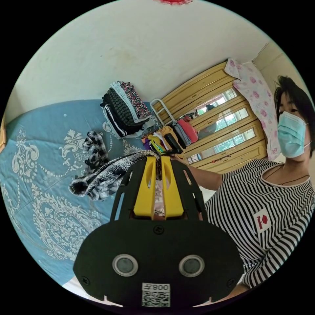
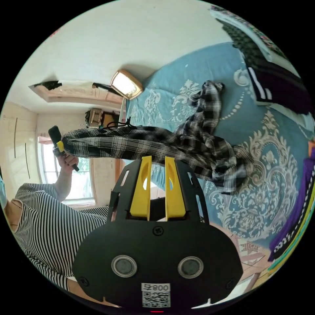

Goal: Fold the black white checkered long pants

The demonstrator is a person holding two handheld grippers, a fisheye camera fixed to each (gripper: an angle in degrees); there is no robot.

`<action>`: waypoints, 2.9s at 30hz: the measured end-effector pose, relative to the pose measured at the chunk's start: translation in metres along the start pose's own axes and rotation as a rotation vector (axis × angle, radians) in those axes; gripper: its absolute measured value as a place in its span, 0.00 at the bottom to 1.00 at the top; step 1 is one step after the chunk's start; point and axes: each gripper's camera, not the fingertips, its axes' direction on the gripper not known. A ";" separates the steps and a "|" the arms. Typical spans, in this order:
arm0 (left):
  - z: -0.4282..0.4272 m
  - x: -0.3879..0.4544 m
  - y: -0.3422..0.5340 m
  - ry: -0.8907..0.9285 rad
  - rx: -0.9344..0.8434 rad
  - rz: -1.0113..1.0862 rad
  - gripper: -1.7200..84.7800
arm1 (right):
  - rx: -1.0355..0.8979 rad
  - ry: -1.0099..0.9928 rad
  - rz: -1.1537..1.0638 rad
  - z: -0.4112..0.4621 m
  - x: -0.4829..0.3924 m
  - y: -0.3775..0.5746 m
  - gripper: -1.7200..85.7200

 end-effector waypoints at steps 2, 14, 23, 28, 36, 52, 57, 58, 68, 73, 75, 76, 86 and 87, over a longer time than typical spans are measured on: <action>0.004 -0.013 0.009 0.025 -0.006 -0.020 0.06 | -0.083 -0.017 -0.050 0.028 -0.026 -0.035 0.10; 0.039 -0.112 0.093 0.159 -0.040 -0.256 0.05 | -0.433 0.121 -0.254 0.162 -0.146 -0.156 0.12; 0.066 -0.174 0.158 0.189 -0.034 -0.395 0.05 | -0.699 0.277 -0.527 0.265 -0.236 -0.188 0.14; 0.078 -0.199 0.193 0.191 0.027 -0.457 0.06 | -0.777 0.370 -0.797 0.299 -0.287 -0.177 0.14; 0.093 -0.225 0.225 0.213 0.077 -0.537 0.05 | -0.942 0.468 -0.953 0.319 -0.309 -0.138 0.11; 0.073 -0.220 0.232 0.234 0.071 -0.431 0.05 | -0.576 0.292 -0.723 0.098 -0.300 -0.114 0.04; 0.062 -0.200 0.226 0.246 0.093 -0.327 0.05 | -0.374 0.239 -0.658 -0.010 -0.287 -0.082 0.04; 0.060 -0.192 0.224 0.252 0.092 -0.290 0.05 | -0.316 0.238 -0.644 -0.039 -0.283 -0.069 0.04; 0.052 -0.098 0.201 0.385 0.115 0.099 0.05 | 0.395 0.158 -0.478 -0.342 -0.253 0.099 0.04; 0.058 -0.029 0.184 0.552 0.114 0.348 0.05 | 0.748 0.192 -0.510 -0.476 -0.263 0.207 0.03; 0.058 -0.006 0.181 0.601 0.108 0.427 0.05 | 0.856 0.219 -0.544 -0.516 -0.273 0.244 0.03; 0.057 0.009 0.180 0.626 0.111 0.470 0.05 | 0.921 0.242 -0.565 -0.540 -0.282 0.266 0.03; 0.002 0.070 0.210 0.686 0.239 0.749 0.05 | 1.103 0.426 -0.860 -0.631 -0.385 0.322 0.03; -0.010 0.064 0.218 0.679 0.275 0.755 0.05 | 1.098 0.422 -0.872 -0.631 -0.390 0.316 0.03</action>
